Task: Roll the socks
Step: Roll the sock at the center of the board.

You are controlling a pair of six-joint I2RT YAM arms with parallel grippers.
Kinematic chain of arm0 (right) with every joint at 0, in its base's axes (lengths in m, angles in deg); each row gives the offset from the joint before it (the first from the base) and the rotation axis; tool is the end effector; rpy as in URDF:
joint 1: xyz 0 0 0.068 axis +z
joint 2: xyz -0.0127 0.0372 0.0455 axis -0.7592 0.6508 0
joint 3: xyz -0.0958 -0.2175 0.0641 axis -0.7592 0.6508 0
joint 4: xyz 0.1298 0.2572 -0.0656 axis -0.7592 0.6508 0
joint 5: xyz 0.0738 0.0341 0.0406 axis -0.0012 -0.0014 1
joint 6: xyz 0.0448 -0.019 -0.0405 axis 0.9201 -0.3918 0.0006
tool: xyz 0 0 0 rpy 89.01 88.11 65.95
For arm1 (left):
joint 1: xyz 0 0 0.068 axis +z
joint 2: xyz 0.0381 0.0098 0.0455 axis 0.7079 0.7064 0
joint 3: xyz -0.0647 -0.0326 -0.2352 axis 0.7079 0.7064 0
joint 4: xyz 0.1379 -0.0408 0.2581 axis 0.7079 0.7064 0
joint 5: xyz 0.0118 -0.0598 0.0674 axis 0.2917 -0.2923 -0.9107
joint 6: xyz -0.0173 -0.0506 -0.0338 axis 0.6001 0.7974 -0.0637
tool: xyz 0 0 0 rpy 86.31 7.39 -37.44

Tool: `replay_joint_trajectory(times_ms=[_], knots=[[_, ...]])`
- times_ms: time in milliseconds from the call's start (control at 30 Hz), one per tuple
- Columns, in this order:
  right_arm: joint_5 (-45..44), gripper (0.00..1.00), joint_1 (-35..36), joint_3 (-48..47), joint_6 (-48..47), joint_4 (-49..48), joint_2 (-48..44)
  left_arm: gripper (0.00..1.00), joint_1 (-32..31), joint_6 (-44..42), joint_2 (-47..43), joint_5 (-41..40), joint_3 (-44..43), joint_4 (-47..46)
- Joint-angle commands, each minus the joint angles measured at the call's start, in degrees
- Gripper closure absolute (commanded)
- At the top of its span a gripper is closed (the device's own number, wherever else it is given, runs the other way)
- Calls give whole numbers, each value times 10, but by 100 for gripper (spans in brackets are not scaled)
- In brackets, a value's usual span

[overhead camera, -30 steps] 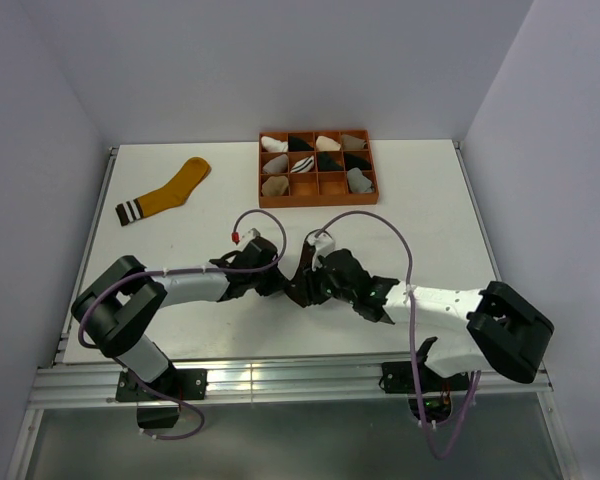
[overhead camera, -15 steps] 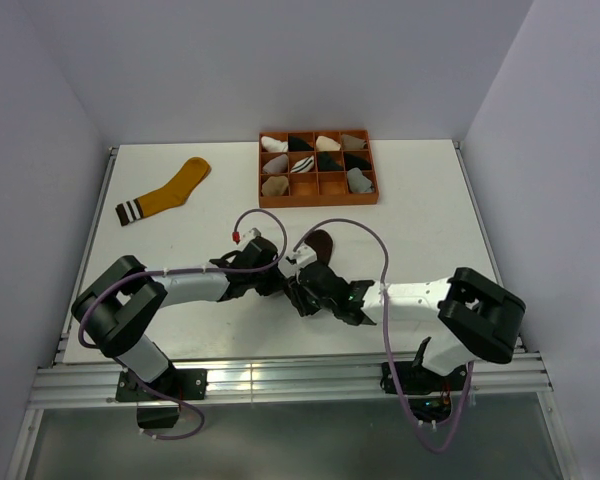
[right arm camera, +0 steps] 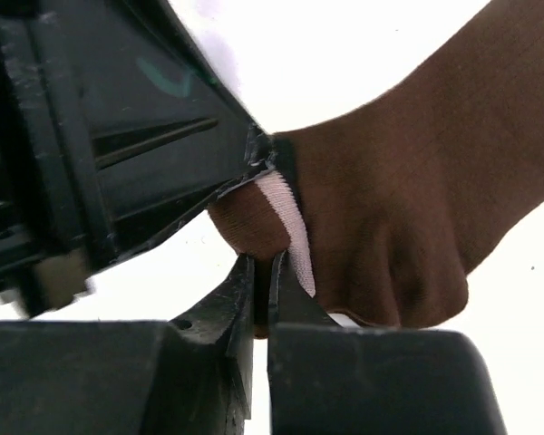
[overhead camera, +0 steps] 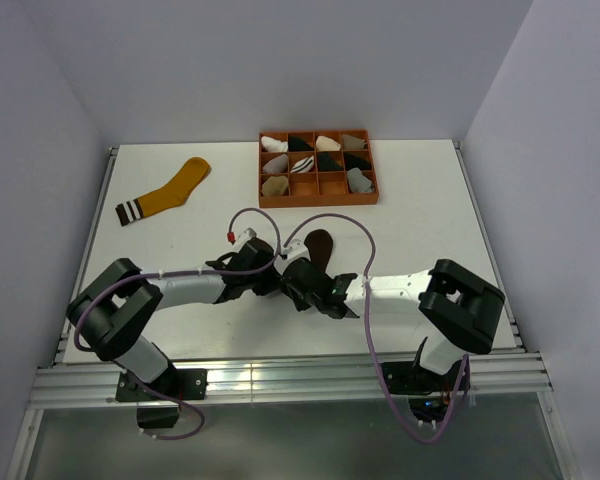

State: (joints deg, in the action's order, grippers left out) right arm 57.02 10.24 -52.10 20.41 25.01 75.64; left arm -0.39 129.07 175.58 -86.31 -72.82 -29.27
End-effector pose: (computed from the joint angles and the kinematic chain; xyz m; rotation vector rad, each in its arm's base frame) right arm 0.1810 0.2834 0.0874 -0.6540 2.3149 0.3510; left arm 0.2334 -0.2309 0.0770 -0.6062 2.5161 -0.7563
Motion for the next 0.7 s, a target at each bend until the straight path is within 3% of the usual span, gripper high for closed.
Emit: replay_joint_trajectory(times_ms=[0, 33, 67, 200, 267, 400, 500, 667], knots=[[6, 100, -2, 22, 14, 54, 28, 81, -10, -4, -28, -14, 26, 32], [18, 100, -6, 27, 13, 50, 21, 77, -10, -1, -35, -17, 29, 31], [50, 100, -12, 39, 13, 40, 6, 67, -9, 5, -48, -22, 36, 30], [151, 100, -54, 69, 15, 12, -24, 48, -4, 19, -73, -33, 52, 27], [199, 100, -87, 86, 20, -11, -37, 43, -3, 28, -87, -38, 63, 24], [362, 100, -151, 120, 49, -70, -50, 41, 0, 33, -106, -38, 78, 0], [431, 100, -199, 136, 80, -116, -36, 41, 0, 25, -108, -29, 77, -14], [582, 100, -274, 155, 143, -233, 47, 42, -2, 23, -107, -11, 84, -46]])
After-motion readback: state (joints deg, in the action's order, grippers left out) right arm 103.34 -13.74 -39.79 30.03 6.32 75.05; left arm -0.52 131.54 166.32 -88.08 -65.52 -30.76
